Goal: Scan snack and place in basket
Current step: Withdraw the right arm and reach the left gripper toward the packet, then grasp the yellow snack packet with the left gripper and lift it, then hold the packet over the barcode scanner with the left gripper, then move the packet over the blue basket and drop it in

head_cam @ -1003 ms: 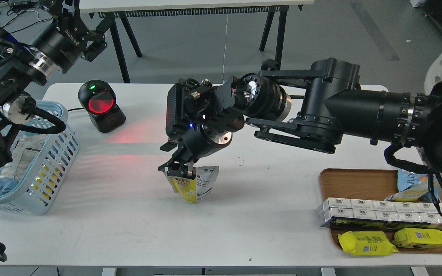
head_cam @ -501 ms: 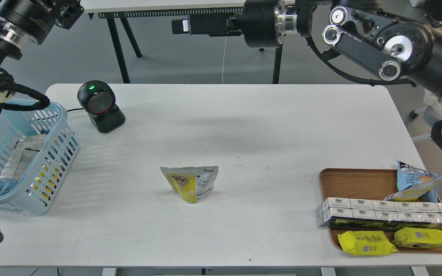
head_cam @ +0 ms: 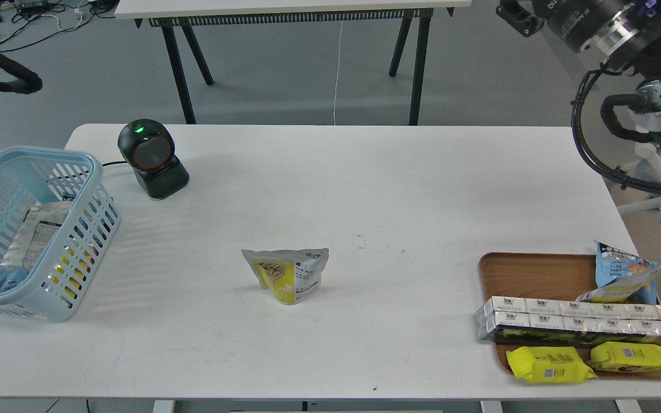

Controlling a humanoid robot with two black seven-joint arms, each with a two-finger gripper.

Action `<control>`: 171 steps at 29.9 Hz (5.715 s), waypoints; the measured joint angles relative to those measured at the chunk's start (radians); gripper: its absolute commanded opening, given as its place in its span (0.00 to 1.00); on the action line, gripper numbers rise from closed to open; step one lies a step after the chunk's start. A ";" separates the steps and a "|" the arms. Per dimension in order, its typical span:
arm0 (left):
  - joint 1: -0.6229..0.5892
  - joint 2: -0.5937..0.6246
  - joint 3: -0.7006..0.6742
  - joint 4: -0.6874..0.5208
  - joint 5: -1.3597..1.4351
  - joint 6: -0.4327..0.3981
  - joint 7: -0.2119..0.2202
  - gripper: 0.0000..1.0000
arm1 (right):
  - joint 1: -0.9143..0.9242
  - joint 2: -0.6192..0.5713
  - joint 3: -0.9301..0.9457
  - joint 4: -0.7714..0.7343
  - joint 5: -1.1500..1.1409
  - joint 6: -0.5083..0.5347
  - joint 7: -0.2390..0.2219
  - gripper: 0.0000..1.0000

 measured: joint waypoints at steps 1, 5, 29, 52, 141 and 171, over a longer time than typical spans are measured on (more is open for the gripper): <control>-0.053 0.004 0.072 0.002 -0.001 0.000 0.000 1.00 | -0.033 -0.013 0.031 0.009 0.015 0.000 0.000 1.00; -0.267 -0.017 0.379 0.002 -0.002 0.000 0.000 1.00 | -0.161 -0.055 0.152 0.048 0.032 0.000 0.000 1.00; -0.886 -0.540 1.561 -0.680 0.574 0.000 0.000 0.99 | -0.580 -0.070 0.439 0.075 0.240 0.000 0.000 1.00; -0.663 -0.567 1.684 -0.680 0.572 0.080 0.000 0.20 | -0.589 -0.076 0.438 0.079 0.243 0.000 0.000 1.00; -0.846 -0.019 2.155 -0.561 0.833 0.263 0.000 0.00 | -0.533 -0.101 0.425 0.101 0.244 0.000 0.000 1.00; -0.718 0.013 1.771 -0.416 0.737 0.095 0.000 0.87 | -0.503 -0.104 0.413 0.112 0.235 0.000 0.000 1.00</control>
